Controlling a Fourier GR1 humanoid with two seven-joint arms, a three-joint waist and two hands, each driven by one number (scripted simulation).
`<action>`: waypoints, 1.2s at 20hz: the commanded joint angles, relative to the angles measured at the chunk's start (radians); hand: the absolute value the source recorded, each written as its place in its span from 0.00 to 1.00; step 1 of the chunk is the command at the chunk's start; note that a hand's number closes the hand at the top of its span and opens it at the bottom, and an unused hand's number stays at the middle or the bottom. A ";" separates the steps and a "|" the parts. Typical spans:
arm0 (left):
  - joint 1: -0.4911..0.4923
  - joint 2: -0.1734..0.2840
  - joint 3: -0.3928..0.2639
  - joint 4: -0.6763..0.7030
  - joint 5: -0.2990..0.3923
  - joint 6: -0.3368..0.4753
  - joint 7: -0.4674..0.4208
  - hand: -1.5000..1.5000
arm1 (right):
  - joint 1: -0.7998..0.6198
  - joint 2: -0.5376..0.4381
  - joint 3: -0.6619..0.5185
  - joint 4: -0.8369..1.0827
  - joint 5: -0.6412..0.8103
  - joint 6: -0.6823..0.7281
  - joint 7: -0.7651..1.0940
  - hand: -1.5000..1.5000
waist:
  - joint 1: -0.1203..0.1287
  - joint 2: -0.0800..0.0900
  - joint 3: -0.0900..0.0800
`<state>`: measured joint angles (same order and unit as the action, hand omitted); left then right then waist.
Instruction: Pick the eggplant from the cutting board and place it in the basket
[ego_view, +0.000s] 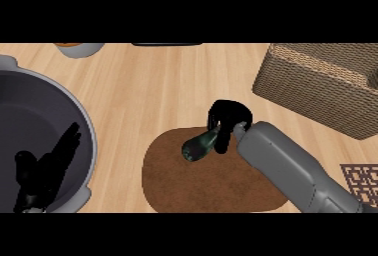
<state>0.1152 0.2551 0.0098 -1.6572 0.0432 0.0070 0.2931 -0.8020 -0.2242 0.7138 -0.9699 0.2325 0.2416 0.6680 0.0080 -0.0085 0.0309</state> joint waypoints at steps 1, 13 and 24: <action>0.076 -0.050 -0.045 0.116 0.017 -0.026 0.021 0.50 | -0.071 0.073 -0.014 0.094 0.079 -0.117 0.160 1.00 | 0.022 0.020 -0.034; 0.061 -0.057 -0.039 0.119 -0.005 -0.014 0.041 0.50 | -0.263 0.207 -0.068 0.261 0.321 -0.550 0.458 1.00 | 0.016 0.019 -0.032; 0.054 -0.065 0.003 0.119 0.013 -0.004 0.064 0.50 | -0.501 0.110 -0.293 0.130 0.495 -0.921 0.501 1.00 | -0.033 0.002 -0.034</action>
<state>0.1318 0.2320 0.0159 -1.6722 0.0185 0.0117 0.3126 -1.2272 -0.1039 0.4683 -0.8254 0.6649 -0.5661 1.0197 -0.0096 -0.0169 0.0253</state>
